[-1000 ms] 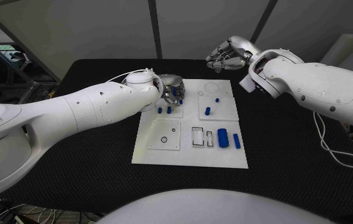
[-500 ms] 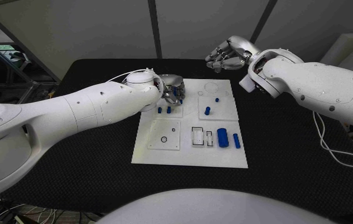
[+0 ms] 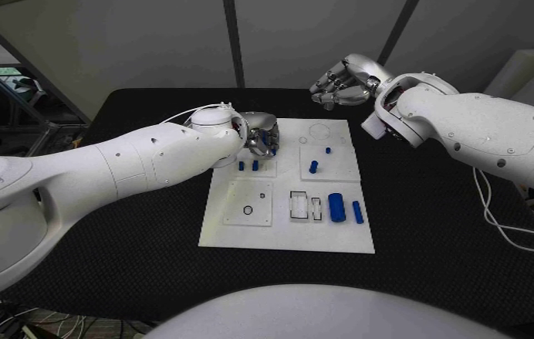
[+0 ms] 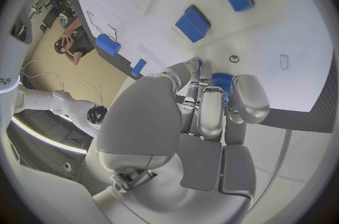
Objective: Assemble the parts on the task board
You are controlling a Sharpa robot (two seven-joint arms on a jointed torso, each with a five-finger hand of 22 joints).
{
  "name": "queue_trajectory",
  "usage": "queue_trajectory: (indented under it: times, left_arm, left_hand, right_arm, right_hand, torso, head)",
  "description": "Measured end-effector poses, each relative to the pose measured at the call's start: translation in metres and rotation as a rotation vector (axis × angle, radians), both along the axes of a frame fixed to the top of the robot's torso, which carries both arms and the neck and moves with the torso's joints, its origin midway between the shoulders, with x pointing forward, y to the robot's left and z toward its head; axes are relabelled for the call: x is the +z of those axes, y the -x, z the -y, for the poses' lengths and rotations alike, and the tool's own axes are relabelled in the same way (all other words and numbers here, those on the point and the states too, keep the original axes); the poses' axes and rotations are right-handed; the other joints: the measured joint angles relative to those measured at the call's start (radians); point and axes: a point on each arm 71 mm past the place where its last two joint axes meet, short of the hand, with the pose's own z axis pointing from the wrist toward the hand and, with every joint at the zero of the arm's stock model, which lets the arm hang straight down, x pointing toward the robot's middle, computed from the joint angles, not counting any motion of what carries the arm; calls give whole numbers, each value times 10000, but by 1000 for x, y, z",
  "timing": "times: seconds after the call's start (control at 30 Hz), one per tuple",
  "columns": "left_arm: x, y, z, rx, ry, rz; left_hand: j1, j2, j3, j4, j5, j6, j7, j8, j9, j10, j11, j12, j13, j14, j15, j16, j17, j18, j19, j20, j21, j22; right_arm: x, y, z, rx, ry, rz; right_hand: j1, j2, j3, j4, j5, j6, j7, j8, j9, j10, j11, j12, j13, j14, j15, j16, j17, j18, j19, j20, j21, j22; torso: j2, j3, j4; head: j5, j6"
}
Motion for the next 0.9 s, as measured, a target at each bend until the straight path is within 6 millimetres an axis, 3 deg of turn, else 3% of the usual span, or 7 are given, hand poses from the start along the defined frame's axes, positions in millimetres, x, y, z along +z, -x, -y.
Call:
queue_trajectory:
  times: [0.6,0.9]
  left_arm:
    - [0,4,-10,54,420,-12]
    - [17,7,-26,306,1108,265]
  left_hand:
    - [-106,105,67,-68,-38,285,37,-47,-40,373,20,-346,-58,-1,1,38,-28,-4,-10,-64,0,-2]
    - [-105,104,95,-95,-38,285,37,-87,-56,444,20,-406,-72,-1,1,38,-45,-6,-10,-64,1,1]
  right_arm:
    - [-1,-1,2,-49,64,-74]
    - [-2,-3,6,-131,104,-97]
  right_hand:
    - [0,0,-1,0,0,0,0,0,0,0,0,0,1,0,0,0,-12,0,0,0,0,0]
    - [0,0,-1,-1,0,0,0,0,0,0,0,0,2,0,0,0,-12,1,0,0,0,1]
  torso:
    - [-4,-7,12]
    - [-7,-7,14]
  head:
    - [6,35]
    - [-46,71]
